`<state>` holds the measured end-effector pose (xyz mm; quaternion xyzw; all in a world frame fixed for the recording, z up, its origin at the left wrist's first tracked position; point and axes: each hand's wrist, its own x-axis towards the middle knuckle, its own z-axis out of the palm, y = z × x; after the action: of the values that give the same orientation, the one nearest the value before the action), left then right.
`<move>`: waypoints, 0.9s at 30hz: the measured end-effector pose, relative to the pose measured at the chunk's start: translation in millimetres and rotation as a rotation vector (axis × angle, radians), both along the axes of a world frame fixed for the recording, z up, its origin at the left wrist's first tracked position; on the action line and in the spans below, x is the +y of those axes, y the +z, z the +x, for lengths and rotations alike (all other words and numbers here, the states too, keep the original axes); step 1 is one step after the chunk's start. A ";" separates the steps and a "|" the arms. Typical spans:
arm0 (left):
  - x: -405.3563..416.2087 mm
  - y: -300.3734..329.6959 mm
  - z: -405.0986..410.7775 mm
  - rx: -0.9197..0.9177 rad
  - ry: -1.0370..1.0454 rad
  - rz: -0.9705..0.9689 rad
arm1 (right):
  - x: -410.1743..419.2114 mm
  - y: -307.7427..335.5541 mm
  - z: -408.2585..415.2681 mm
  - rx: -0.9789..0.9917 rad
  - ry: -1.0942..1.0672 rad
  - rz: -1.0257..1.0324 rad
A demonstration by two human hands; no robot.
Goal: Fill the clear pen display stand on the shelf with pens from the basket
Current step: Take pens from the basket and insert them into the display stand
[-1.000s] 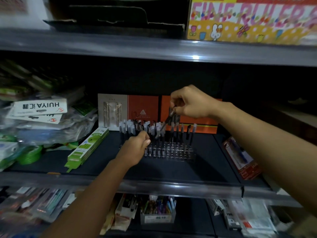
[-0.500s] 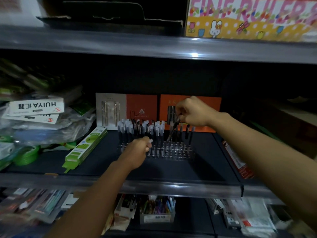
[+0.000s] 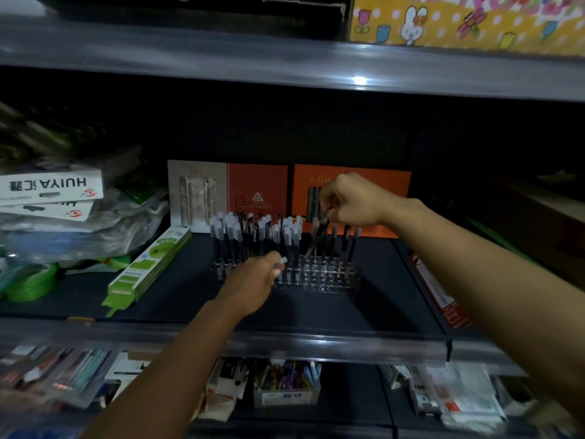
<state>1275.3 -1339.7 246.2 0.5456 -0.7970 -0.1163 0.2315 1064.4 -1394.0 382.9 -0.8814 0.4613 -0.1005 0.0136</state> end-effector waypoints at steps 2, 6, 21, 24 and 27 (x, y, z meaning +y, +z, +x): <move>-0.2 -0.4 0.1 0.002 -0.002 0.001 | -3.6 0.0 -1.6 -0.008 -0.011 0.041; 0.0 -0.6 0.0 0.011 -0.014 0.002 | -2.8 2.0 -0.8 0.012 -0.007 0.046; 1.3 1.5 -2.8 0.169 0.001 0.081 | -9.3 -25.3 21.3 -0.052 -0.041 0.013; 1.4 1.4 -0.9 0.221 0.000 0.082 | -10.7 -27.0 25.0 -0.024 -0.039 0.038; 1.7 2.1 0.8 0.253 -0.011 0.075 | -12.2 -33.0 27.4 0.015 -0.050 0.045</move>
<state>1276.1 -1338.0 248.3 0.5303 -0.7596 -0.2152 0.3091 1091.8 -1406.2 349.9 -0.8699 0.4853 -0.0839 0.0275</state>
